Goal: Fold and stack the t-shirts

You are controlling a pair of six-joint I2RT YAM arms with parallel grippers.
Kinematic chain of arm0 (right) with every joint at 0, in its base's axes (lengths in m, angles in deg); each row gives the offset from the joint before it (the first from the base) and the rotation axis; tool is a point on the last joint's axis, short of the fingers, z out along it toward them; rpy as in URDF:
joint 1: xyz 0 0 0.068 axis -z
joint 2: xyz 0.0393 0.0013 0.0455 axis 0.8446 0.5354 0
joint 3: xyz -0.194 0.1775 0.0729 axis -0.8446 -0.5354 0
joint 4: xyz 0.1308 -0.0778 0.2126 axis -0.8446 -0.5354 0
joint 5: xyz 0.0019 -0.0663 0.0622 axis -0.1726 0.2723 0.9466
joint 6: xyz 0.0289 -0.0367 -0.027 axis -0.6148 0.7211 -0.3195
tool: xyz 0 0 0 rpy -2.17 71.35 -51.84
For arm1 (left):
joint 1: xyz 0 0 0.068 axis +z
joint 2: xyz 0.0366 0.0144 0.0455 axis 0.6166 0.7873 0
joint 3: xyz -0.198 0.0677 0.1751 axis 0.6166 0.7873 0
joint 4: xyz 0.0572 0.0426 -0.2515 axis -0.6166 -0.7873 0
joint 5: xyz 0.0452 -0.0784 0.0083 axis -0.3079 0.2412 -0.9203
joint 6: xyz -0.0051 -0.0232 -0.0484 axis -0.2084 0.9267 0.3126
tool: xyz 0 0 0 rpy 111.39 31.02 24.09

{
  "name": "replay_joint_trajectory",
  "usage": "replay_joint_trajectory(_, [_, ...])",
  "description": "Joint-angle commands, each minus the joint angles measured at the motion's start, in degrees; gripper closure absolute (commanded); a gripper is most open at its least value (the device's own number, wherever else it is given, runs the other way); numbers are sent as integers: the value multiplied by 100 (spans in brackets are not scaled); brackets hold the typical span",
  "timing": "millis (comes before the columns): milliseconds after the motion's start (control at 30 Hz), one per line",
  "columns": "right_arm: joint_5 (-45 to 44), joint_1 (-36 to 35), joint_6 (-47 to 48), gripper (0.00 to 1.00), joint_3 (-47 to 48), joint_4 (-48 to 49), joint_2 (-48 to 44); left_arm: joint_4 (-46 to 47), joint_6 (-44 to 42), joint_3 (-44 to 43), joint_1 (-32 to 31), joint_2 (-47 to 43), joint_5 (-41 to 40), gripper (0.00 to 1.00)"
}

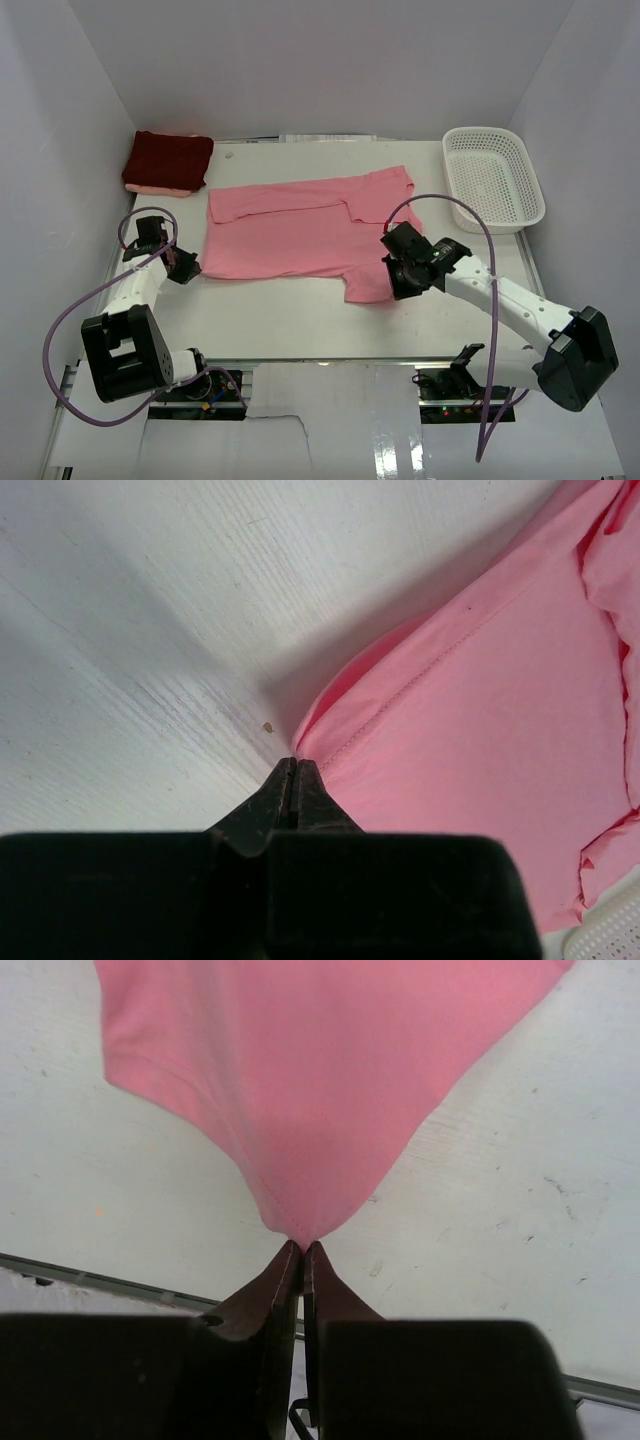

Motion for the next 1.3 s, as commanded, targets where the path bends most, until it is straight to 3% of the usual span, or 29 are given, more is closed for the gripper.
replay_joint_trajectory(0, [-55, 283, 306, 92, 480, -217, -236, 3, -81, -142, -9, -105, -86, 98])
replay_joint_trajectory(600, [138, 1408, 1247, 92, 1966, -156, 774, 65, -151, -599, -9, 378, -165, 98])
replay_joint_trajectory(1267, [253, 1901, 1634, 92, 2985, -138, 1643, 118, -72, -1187, -18, 1011, -33, 98])
